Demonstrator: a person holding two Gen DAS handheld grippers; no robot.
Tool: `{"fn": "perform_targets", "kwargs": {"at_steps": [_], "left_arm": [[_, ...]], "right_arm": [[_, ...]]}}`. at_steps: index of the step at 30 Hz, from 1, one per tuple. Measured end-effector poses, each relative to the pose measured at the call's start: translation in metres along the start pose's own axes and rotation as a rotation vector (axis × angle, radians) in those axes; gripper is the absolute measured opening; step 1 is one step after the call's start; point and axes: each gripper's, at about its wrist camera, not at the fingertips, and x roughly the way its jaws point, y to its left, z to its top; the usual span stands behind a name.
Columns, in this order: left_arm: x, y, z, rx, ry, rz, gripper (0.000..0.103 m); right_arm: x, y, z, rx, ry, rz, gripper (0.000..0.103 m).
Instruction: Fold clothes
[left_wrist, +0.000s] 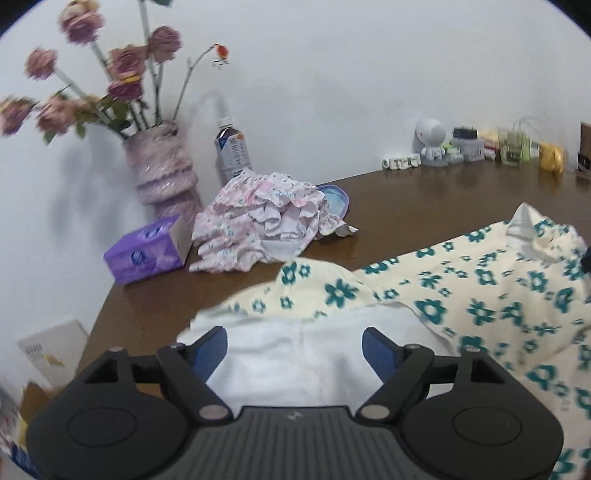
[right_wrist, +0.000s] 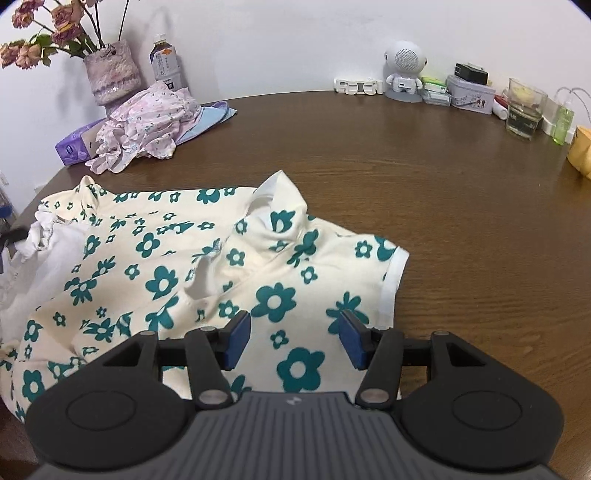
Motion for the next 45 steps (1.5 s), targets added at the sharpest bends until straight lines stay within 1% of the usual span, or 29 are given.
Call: {"fn": "perform_targets", "kwargs": {"at_steps": [3, 7, 9, 12, 15, 17, 19, 20, 22, 25, 27, 28, 29, 30, 32, 33, 34, 35, 37, 40, 42, 43, 45], "left_arm": [[-0.010, -0.008, 0.000, -0.007, 0.000, -0.022, 0.079], [-0.017, -0.030, 0.009, 0.037, -0.012, -0.040, 0.079], [-0.017, -0.043, 0.015, 0.046, -0.020, -0.066, 0.079], [-0.016, -0.066, 0.028, 0.069, -0.024, -0.113, 0.076], [-0.013, -0.093, 0.042, 0.119, -0.031, -0.152, 0.071], [-0.010, -0.111, 0.051, 0.147, -0.032, -0.178, 0.061], [-0.005, -0.129, 0.060, 0.162, -0.020, -0.226, 0.053], [-0.001, -0.138, 0.065, 0.169, -0.011, -0.250, 0.051], [0.006, -0.163, 0.078, 0.199, 0.003, -0.302, 0.051], [0.024, -0.209, 0.098, 0.284, 0.041, -0.377, 0.051], [0.041, -0.241, 0.109, 0.343, 0.078, -0.408, 0.052], [0.051, -0.254, 0.113, 0.368, 0.100, -0.416, 0.052], [0.063, -0.265, 0.116, 0.390, 0.124, -0.418, 0.052], [0.076, -0.275, 0.119, 0.406, 0.151, -0.421, 0.052], [0.098, -0.286, 0.119, 0.413, 0.205, -0.436, 0.052], [0.107, -0.290, 0.118, 0.408, 0.225, -0.447, 0.051], [0.113, -0.290, 0.118, 0.394, 0.235, -0.466, 0.030], [0.117, -0.288, 0.119, 0.376, 0.238, -0.489, 0.003], [0.116, -0.284, 0.126, 0.357, 0.219, -0.526, 0.002], [0.110, -0.279, 0.142, 0.351, 0.142, -0.524, 0.002], [0.112, -0.275, 0.154, 0.316, 0.103, -0.518, 0.002], [0.115, -0.273, 0.158, 0.299, 0.092, -0.518, 0.002], [0.130, -0.274, 0.159, 0.273, 0.104, -0.521, 0.002]], "right_arm": [[-0.003, -0.002, -0.005, 0.009, -0.006, 0.001, 0.054], [-0.008, -0.004, -0.010, 0.004, -0.020, -0.019, 0.054], [-0.012, -0.008, -0.012, -0.001, -0.032, -0.034, 0.054], [-0.016, -0.016, -0.016, -0.003, -0.037, -0.042, 0.053], [-0.019, -0.028, -0.018, -0.007, -0.040, -0.047, 0.052], [-0.020, -0.036, -0.018, -0.013, -0.045, -0.052, 0.050], [-0.020, -0.044, -0.017, -0.018, -0.047, -0.047, 0.047], [-0.020, -0.047, -0.017, -0.023, -0.046, -0.042, 0.045], [-0.016, -0.050, -0.014, -0.038, -0.043, -0.030, 0.041], [-0.002, -0.055, -0.005, -0.053, -0.023, -0.014, 0.035], [0.009, -0.055, 0.002, -0.065, -0.005, -0.008, 0.030], [0.012, -0.054, 0.005, -0.077, -0.002, -0.012, 0.029], [0.014, -0.052, 0.007, -0.090, 0.001, -0.014, 0.023], [0.016, -0.051, 0.009, -0.103, 0.005, -0.008, 0.013], [0.017, -0.051, 0.011, -0.119, 0.010, 0.013, 0.005], [0.017, -0.052, 0.012, -0.128, 0.006, 0.020, 0.003], [0.016, -0.053, 0.013, -0.135, 0.003, 0.028, 0.003], [0.016, -0.055, 0.014, -0.137, 0.000, 0.037, 0.003], [0.014, -0.058, 0.017, -0.139, -0.009, 0.052, 0.003], [0.009, -0.062, 0.026, -0.132, -0.037, 0.055, 0.002], [0.006, -0.065, 0.032, -0.128, -0.056, 0.056, 0.002], [0.005, -0.066, 0.035, -0.125, -0.066, 0.057, 0.002], [0.006, -0.072, 0.041, -0.107, -0.082, 0.048, 0.002]]}}
